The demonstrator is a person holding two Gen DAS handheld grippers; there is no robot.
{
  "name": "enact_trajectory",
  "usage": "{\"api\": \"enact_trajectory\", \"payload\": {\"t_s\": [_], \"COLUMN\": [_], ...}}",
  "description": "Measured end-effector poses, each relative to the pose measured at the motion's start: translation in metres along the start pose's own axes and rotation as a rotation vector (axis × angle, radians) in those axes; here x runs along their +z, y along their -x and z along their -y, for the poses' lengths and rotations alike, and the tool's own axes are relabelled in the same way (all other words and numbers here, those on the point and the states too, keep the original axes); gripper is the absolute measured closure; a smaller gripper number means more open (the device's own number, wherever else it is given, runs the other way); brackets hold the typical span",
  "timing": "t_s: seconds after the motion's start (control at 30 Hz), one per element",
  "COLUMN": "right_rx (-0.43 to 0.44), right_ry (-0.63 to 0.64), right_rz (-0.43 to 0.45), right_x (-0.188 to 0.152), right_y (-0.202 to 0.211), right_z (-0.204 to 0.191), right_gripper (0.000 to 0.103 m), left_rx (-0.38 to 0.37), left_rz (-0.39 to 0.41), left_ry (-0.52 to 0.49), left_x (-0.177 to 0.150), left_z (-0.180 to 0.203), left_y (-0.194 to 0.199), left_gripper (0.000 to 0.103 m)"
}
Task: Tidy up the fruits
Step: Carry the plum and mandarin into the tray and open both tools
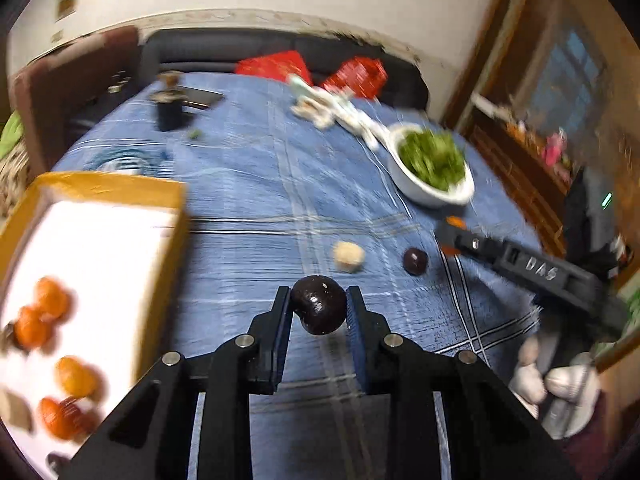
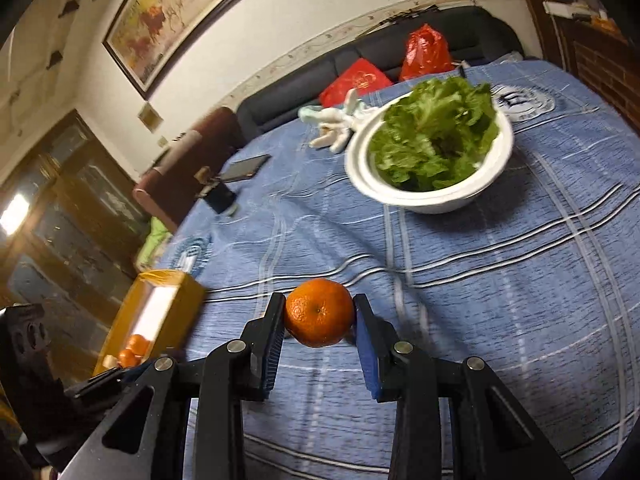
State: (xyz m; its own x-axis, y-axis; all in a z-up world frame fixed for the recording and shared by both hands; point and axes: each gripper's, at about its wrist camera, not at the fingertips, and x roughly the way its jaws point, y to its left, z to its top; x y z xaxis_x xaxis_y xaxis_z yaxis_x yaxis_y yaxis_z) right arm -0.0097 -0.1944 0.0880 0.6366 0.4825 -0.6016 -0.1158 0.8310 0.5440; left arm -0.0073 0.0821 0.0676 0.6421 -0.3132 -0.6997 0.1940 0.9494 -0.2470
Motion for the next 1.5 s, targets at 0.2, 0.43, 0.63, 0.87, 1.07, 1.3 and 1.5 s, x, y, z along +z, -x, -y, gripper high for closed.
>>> {"api": "enact_trajectory", "payload": {"t_s": [0.2, 0.43, 0.63, 0.87, 1.07, 1.3, 1.5], "right_rx": [-0.009, 0.025, 0.127, 0.121, 0.018, 0.022, 0.028], "right_ry": [0.022, 0.107, 0.327, 0.456, 0.465, 0.455, 0.394], "right_rz": [-0.032, -0.090, -0.166, -0.259, -0.264, -0.236, -0.173], "right_x": [-0.009, -0.029, -0.065, -0.098, -0.105, -0.103, -0.102], "right_y": [-0.013, -0.019, -0.038, -0.091, -0.123, -0.115, -0.076], "right_z": [-0.012, -0.074, -0.184, -0.252, -0.262, -0.266, -0.249], "right_gripper": [0.066, 0.066, 0.065, 0.065, 0.058, 0.038, 0.035], "left_rx": [0.103, 0.242, 0.238, 0.237, 0.235, 0.271, 0.413], "left_rz": [0.103, 0.151, 0.112, 0.095, 0.126, 0.164, 0.204], "left_ry": [0.168, 0.333, 0.361, 0.361, 0.400, 0.345, 0.246], "left_x": [-0.009, -0.032, -0.049, -0.060, -0.061, -0.056, -0.052], "left_z": [-0.080, -0.172, -0.192, -0.201, -0.211, -0.196, -0.165], "left_y": [0.064, 0.102, 0.101, 0.095, 0.111, 0.125, 0.133], "left_gripper": [0.077, 0.077, 0.077, 0.077, 0.044, 0.037, 0.021]}}
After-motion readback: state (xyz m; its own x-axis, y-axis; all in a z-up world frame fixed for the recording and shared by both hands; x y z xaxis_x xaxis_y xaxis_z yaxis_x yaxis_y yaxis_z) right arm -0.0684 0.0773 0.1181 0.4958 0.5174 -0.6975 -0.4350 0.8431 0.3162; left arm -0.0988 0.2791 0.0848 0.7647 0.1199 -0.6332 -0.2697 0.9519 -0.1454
